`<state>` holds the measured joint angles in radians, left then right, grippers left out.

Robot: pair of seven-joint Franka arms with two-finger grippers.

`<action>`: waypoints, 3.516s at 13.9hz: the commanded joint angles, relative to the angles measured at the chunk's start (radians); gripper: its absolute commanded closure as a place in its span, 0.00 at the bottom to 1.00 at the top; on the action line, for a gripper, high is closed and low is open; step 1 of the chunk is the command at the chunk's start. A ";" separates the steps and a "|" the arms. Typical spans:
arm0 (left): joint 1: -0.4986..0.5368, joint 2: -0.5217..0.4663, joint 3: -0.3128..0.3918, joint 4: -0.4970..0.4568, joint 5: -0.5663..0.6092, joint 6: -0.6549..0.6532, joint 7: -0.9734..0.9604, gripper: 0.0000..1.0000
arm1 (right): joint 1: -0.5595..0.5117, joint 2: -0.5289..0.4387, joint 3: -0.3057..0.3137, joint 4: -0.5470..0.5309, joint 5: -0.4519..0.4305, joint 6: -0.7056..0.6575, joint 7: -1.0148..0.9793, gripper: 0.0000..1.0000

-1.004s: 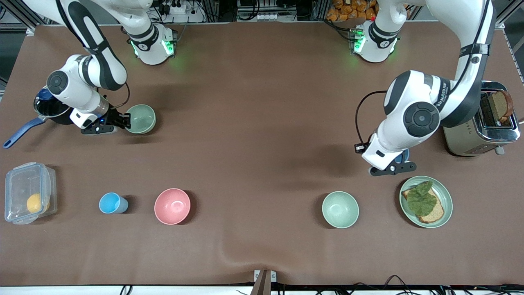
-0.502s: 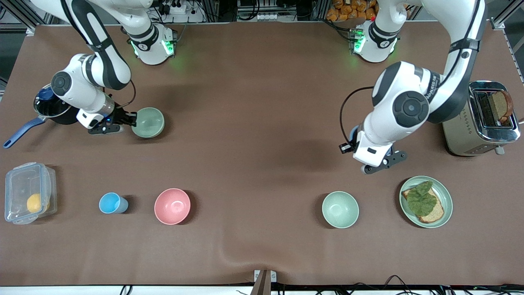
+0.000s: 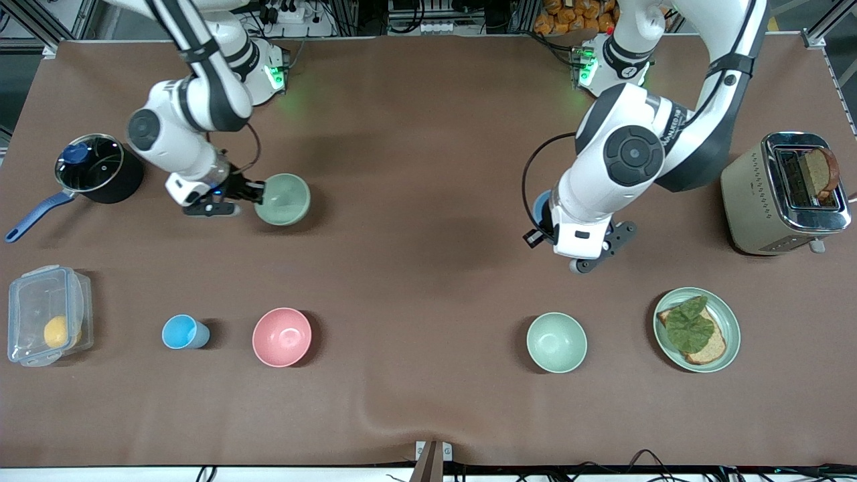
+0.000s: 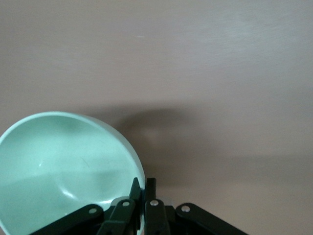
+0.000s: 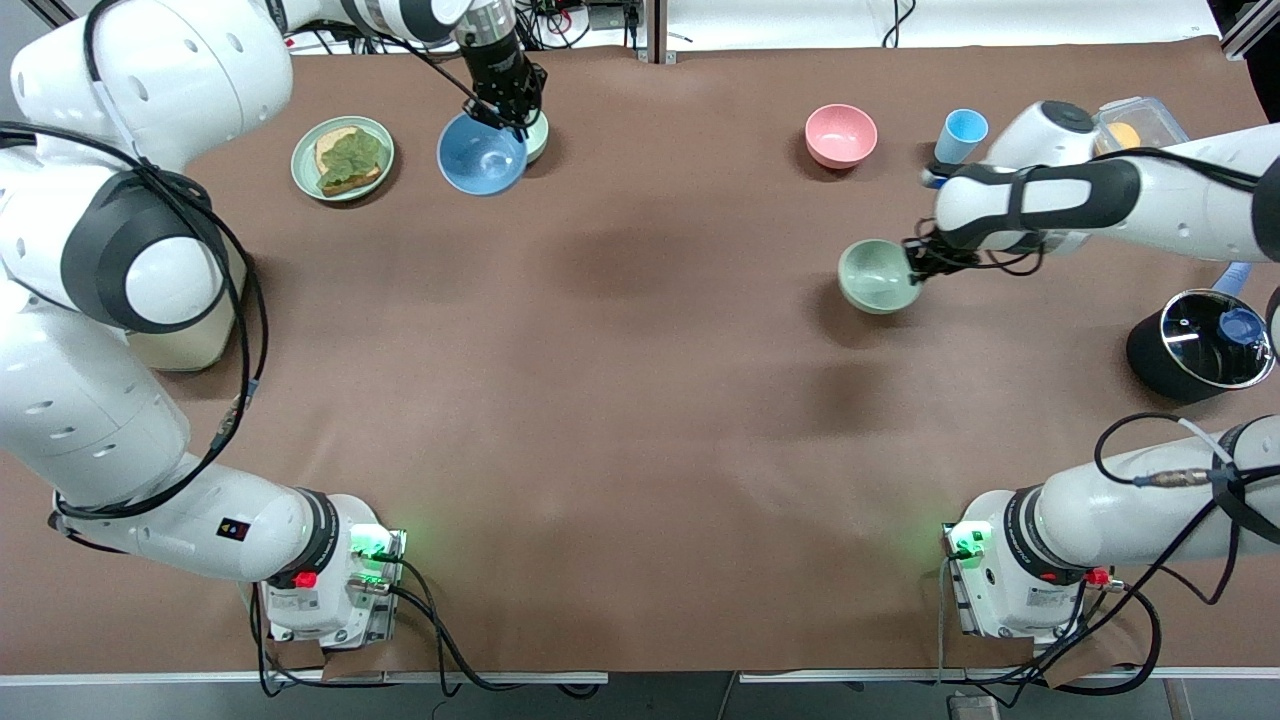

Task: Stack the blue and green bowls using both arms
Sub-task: 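Lift the blue bowl with the left gripper while the right gripper lifts the green bowl, then bring the bowls together and nest the blue bowl into the green bowl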

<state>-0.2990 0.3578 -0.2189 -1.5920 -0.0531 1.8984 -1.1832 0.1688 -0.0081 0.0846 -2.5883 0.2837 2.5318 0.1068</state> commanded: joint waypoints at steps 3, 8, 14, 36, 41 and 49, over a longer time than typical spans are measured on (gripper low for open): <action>-0.031 0.067 0.004 0.099 -0.028 -0.012 -0.243 1.00 | 0.216 -0.006 -0.005 0.082 0.025 -0.002 0.341 1.00; -0.032 0.055 0.001 0.116 -0.066 -0.007 -0.334 1.00 | 0.395 0.068 -0.006 0.155 0.020 0.018 0.606 1.00; -0.054 0.055 -0.016 0.139 -0.085 0.004 -0.374 1.00 | 0.563 0.246 -0.014 0.306 -0.024 0.050 0.878 1.00; -0.121 0.089 -0.073 0.156 -0.091 0.056 -0.503 1.00 | 0.568 0.393 -0.016 0.470 -0.120 0.036 1.252 0.00; -0.163 0.127 -0.073 0.155 -0.080 0.094 -0.527 1.00 | 0.460 0.364 -0.014 0.522 0.067 -0.093 1.304 0.00; -0.267 0.246 -0.071 0.152 0.027 0.183 -0.702 1.00 | 0.361 0.464 -0.014 0.519 0.414 -0.082 1.285 0.00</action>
<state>-0.5344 0.5730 -0.2953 -1.4490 -0.0669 2.0458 -1.8238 0.5635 0.4224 0.0566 -2.0746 0.6179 2.4437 1.3921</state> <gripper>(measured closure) 0.943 0.000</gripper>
